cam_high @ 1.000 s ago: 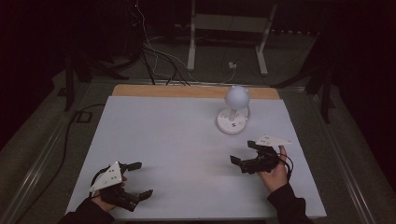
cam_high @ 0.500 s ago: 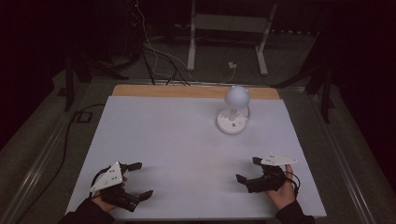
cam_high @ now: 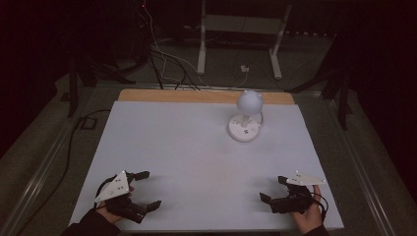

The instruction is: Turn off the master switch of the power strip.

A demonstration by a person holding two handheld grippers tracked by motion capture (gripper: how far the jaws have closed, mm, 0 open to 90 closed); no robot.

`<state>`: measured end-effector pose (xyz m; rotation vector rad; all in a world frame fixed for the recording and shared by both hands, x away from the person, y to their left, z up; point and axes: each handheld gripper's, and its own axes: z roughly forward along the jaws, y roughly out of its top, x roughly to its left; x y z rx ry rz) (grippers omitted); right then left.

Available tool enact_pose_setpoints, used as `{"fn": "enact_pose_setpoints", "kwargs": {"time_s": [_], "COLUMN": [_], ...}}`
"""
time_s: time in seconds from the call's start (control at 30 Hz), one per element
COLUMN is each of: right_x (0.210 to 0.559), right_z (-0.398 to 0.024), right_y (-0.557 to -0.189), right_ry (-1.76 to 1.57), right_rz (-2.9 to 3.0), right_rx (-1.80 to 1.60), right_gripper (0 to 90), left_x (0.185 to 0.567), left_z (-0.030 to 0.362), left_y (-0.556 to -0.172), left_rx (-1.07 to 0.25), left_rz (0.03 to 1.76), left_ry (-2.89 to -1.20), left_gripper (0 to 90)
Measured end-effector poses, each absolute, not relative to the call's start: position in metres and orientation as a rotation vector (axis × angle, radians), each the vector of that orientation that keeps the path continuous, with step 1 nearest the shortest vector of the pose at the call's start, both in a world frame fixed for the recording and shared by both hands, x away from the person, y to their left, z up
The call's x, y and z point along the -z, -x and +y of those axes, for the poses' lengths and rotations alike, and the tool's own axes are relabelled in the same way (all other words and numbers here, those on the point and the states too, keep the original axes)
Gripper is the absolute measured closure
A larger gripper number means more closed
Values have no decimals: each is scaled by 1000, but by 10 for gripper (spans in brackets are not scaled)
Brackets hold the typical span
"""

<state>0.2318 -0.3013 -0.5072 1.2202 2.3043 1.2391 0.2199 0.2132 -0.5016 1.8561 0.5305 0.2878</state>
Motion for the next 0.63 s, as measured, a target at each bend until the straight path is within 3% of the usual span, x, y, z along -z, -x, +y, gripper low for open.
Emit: {"fn": "enact_pose_setpoints", "kwargs": {"time_s": [0.63], "right_x": [511], "right_z": [-297], "right_y": [-234], "right_ry": [-1188], "right_rz": [2348], "right_rx": [-1248], "right_gripper": [0], "left_x": [502], "left_z": [213], "left_y": [-221], "left_rx": [-283], "left_rz": [534], "left_ry": [-1855], "left_gripper": [4]}}
